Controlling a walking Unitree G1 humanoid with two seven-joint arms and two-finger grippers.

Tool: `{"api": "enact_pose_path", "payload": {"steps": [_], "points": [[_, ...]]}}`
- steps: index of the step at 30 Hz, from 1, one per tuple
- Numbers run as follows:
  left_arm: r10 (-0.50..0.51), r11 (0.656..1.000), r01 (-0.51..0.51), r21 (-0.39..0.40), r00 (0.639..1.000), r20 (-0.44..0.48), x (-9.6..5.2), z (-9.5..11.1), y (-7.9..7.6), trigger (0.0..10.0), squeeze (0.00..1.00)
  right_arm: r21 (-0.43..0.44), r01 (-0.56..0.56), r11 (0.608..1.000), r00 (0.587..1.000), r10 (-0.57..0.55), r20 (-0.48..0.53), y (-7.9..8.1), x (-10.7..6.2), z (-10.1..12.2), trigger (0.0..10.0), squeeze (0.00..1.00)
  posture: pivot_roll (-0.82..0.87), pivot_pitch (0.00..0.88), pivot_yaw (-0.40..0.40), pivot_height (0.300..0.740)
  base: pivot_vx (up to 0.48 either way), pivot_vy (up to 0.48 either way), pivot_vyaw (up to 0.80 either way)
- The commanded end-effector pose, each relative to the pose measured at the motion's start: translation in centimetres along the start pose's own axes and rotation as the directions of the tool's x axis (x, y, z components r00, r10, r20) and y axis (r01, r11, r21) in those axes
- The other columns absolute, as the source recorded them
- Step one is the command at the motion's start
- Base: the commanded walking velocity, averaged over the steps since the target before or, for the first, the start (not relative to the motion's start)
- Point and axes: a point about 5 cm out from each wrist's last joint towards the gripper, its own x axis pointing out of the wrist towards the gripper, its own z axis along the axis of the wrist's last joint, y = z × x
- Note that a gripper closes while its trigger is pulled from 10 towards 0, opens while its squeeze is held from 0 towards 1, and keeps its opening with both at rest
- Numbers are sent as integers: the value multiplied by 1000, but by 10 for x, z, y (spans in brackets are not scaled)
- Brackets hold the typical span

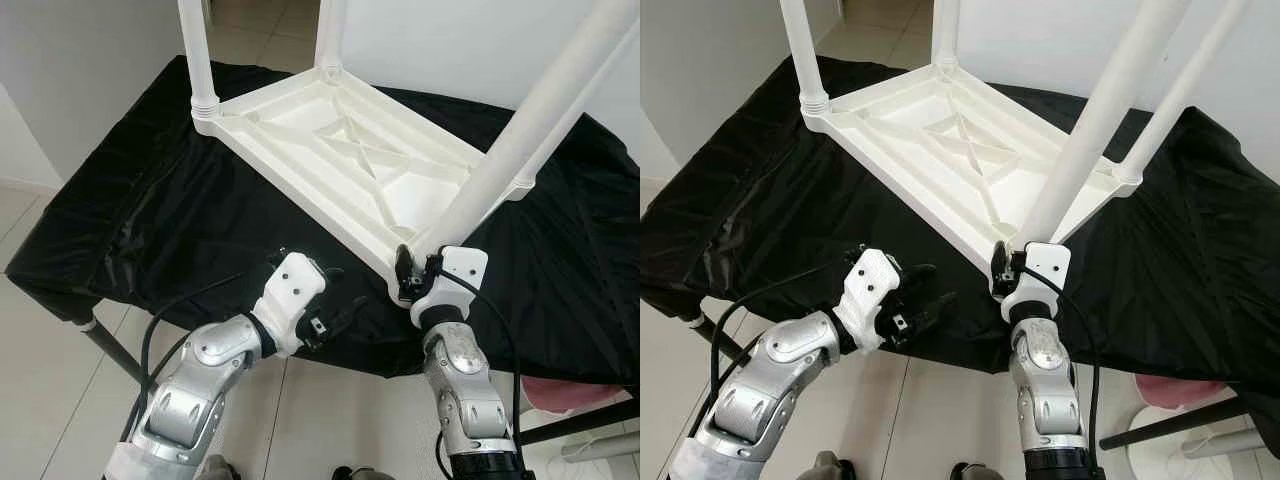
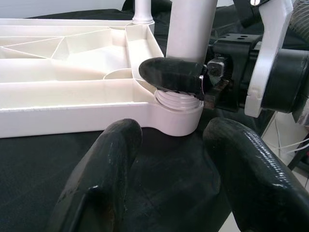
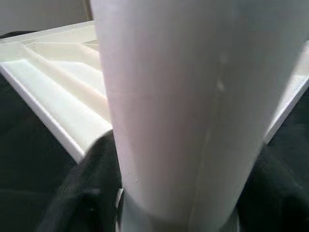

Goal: Building children table

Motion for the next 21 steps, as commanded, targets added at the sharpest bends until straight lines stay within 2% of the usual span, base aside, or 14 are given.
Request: {"api": "enact_pose_path", "payload": {"steps": [1, 4, 10, 15, 16, 17, 18, 21], "points": [[38, 999, -38, -3, 999, -1, 2, -1, 0, 10000, 0, 16, -25, 1000, 1000, 25, 10, 2, -4, 1, 10000, 1000, 11, 122, -74, 740, 0, 0, 0], [39, 999, -39, -3, 999, -1, 2, -1, 0, 10000, 0, 17, -34, 999, 999, 34, 26, 2, -5, 4, 10000, 1000, 11, 121, -74, 740, 0, 0, 0], [35, 999, -35, -1, 999, 0, 2, -1, -1, 10000, 0, -34, -53, 998, 998, 55, 38, -5, -7, 5, 10000, 1000, 13, 111, -74, 740, 0, 0, 0], [35, 999, -35, 1, 999, 11, 6, 2, 0, 10000, 0, 15, -128, 992, 990, 127, 67, -8, -9, 9, 10000, 1000, 21, 106, -77, 740, 0, 0, 0], [35, 999, -35, 2, 999, 18, 8, 4, 1, 10000, 0, 23, -156, 987, 985, 154, 76, -8, -10, 10, 10000, 698, 17, 104, -76, 740, 0, 0, 0], [35, 999, -35, 2, 999, 18, 8, 4, 1, 10000, 0, 23, -156, 987, 985, 154, 76, -8, -10, 10, 10000, 698, 17, 104, -76, 740, 0, 0, 0], [35, 999, -35, 3, 999, 22, 8, 4, 1, 10000, 0, 16, -189, 982, 979, 187, 81, -9, -10, 11, 10000, 0, 17, 103, -74, 740, 0, 0, 0], [30, 1000, -31, 4, 999, 20, 8, 4, 0, 10000, 0, -23, -252, 968, 964, 253, 88, -14, -10, 13, 10000, 0, 13, 99, -70, 740, 0, 0, 0]]}}
